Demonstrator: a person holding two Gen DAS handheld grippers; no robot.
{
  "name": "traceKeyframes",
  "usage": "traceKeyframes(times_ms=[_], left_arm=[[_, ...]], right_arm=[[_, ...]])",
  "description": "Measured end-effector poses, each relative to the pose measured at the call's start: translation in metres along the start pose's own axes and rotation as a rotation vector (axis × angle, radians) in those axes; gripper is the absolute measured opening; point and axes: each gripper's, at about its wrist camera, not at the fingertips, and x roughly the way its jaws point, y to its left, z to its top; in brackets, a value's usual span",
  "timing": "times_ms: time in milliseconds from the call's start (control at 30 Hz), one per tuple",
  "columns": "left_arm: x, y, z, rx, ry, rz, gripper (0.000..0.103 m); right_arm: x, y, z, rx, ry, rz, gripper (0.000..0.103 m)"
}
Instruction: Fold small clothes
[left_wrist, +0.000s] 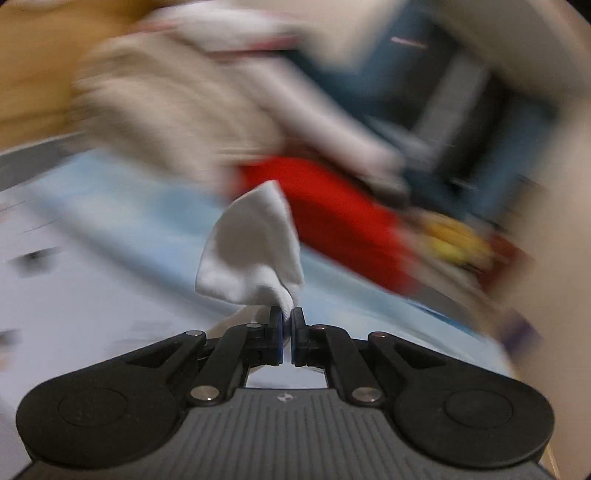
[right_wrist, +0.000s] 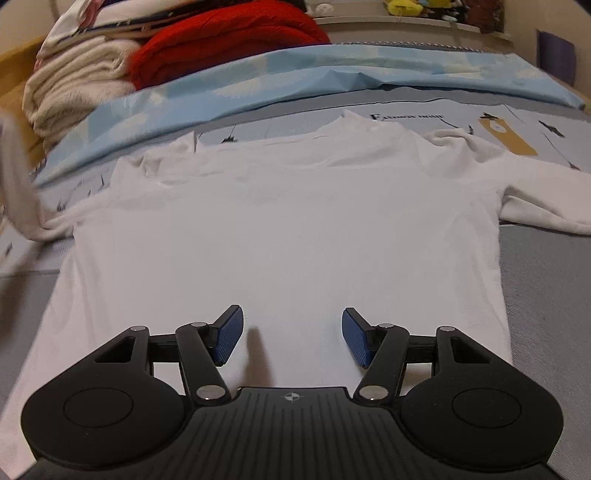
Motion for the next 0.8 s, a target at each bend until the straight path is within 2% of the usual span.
traceKeyframes(times_ms=[33,67,100,133,167,200,233,300,367,467,567,667,733,767,800], left_arm=[[0.006,-0.041,-0.018,0.071,0.04,-0.089,0.008],[0.015,-0.082,-0.043,0.15,0.109,-0.164,0.019],[0.021,-0.108,-0.067,0.213,0.164,-0.184,0.039],[0.026,-0.126,-0.087,0.277,0.214,-0.155,0.051],[0.027,-0.135,-0.105,0.326,0.236,-0.103,0.077],[0.024,-0.132,-0.118,0.348,0.217,-0.061,0.096],[0.02,-0.122,-0.126,0.359,0.182,-0.027,0.101],[0.018,-0.096,-0.139,0.41,0.145,0.07,0.103],[0.024,-0.062,-0.149,0.442,0.169,0.133,0.103],[0.036,-0.013,-0.165,0.4,0.208,0.161,0.103],[0.06,0.019,-0.174,0.37,0.241,0.154,0.102],[0.082,0.034,-0.176,0.449,0.238,0.162,0.102],[0.094,0.043,-0.173,0.468,0.245,0.155,0.102],[0.1,0.052,-0.167,0.467,0.25,0.158,0.096],[0.105,0.053,-0.165,0.47,0.255,0.163,0.08]], right_arm=[[-0.002,-0.003,0.002,0.018,-0.003,0.005,0.061],[-0.004,-0.006,0.003,0.033,-0.004,0.012,0.061],[-0.005,-0.011,0.005,0.054,-0.006,0.016,0.061],[-0.005,-0.017,0.007,0.081,-0.006,0.016,0.062],[-0.005,-0.023,0.008,0.109,-0.005,0.015,0.062],[-0.005,-0.03,0.009,0.142,-0.002,0.01,0.062],[-0.005,-0.038,0.01,0.178,0.004,0.007,0.063],[-0.004,-0.053,0.008,0.252,0.025,0.024,0.063],[-0.004,-0.067,0.006,0.31,0.042,0.048,0.063],[-0.004,-0.08,0.008,0.39,0.032,0.08,0.063],[0.003,-0.085,0.018,0.481,0.029,0.142,0.064],[0.022,-0.079,0.031,0.516,0.074,0.23,0.07],[0.04,-0.066,0.042,0.5,0.101,0.247,0.071],[0.048,-0.059,0.049,0.484,0.108,0.246,0.071],[0.057,-0.05,0.056,0.466,0.114,0.234,0.071]])
